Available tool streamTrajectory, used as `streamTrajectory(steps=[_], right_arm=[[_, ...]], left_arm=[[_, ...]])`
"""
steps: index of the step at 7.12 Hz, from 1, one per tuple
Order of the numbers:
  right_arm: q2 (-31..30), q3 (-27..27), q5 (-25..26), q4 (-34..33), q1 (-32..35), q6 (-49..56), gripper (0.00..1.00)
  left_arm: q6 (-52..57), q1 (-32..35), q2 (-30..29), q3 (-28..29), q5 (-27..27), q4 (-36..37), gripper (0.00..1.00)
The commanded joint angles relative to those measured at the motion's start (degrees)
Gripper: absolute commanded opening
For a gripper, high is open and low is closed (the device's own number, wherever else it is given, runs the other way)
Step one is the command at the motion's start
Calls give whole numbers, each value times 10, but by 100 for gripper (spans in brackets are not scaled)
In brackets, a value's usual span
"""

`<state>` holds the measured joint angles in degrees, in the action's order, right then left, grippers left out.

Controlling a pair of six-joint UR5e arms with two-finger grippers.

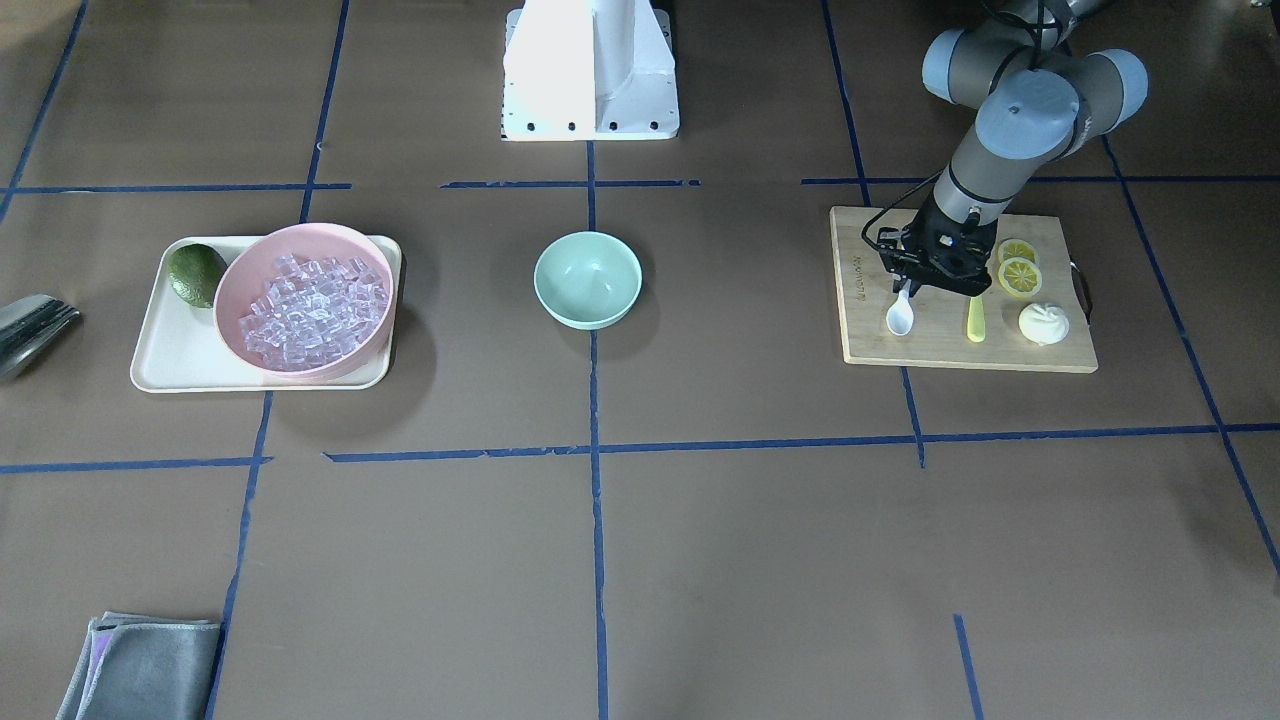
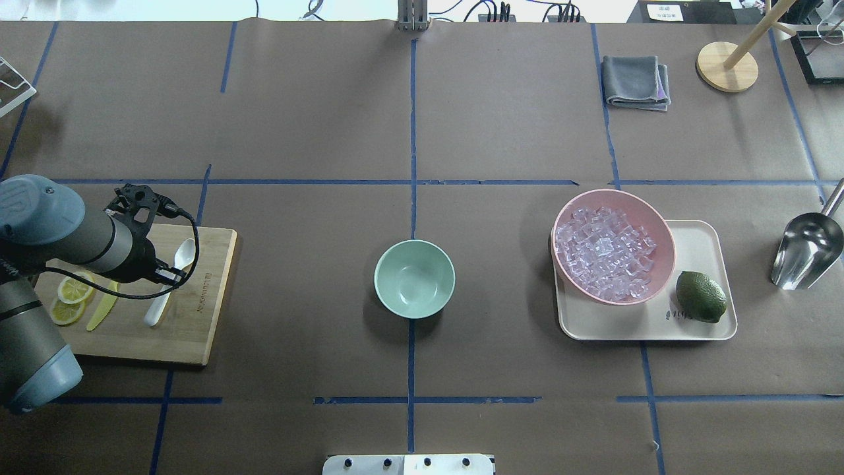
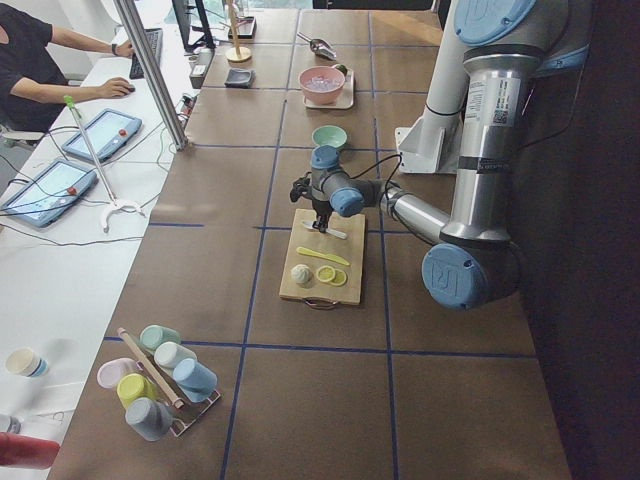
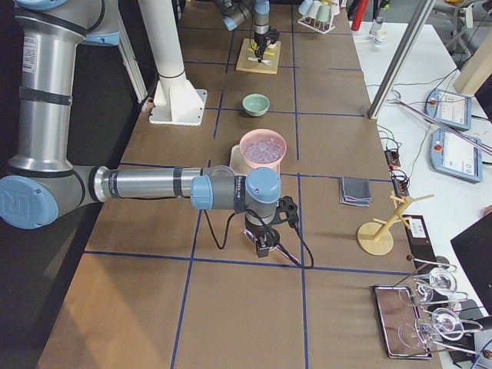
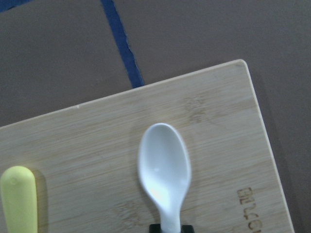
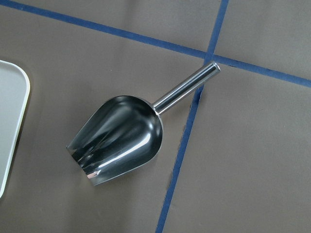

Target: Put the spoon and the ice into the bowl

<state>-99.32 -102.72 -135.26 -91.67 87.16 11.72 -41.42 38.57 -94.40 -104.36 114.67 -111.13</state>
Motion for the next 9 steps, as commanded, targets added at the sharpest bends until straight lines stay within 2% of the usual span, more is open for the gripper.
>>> streamTrajectory(steps=[1, 3, 5, 6, 7, 8, 9], right_arm=[[0, 1, 0, 0, 0, 1, 100], [0, 0, 0, 0, 0, 0, 100], [1, 0, 0, 0, 0, 0, 100], [1, -1, -2, 0, 0, 0, 100], [1, -2, -2, 0, 0, 0, 100], [1, -2, -2, 0, -1, 0, 100], [1, -2, -2, 0, -1, 0, 100]], left_arm=[[-1, 0, 0, -1, 1, 0, 0], [-2, 4, -3, -18, 36, 2, 0], [-56, 3, -21, -42, 40, 8, 0], [-110, -1, -75, -37, 44, 16, 0], [-159, -2, -160, -31, 64, 90, 0], [-180, -20, -230, -32, 63, 165, 0], [-217, -44, -264, -23, 60, 179, 0]])
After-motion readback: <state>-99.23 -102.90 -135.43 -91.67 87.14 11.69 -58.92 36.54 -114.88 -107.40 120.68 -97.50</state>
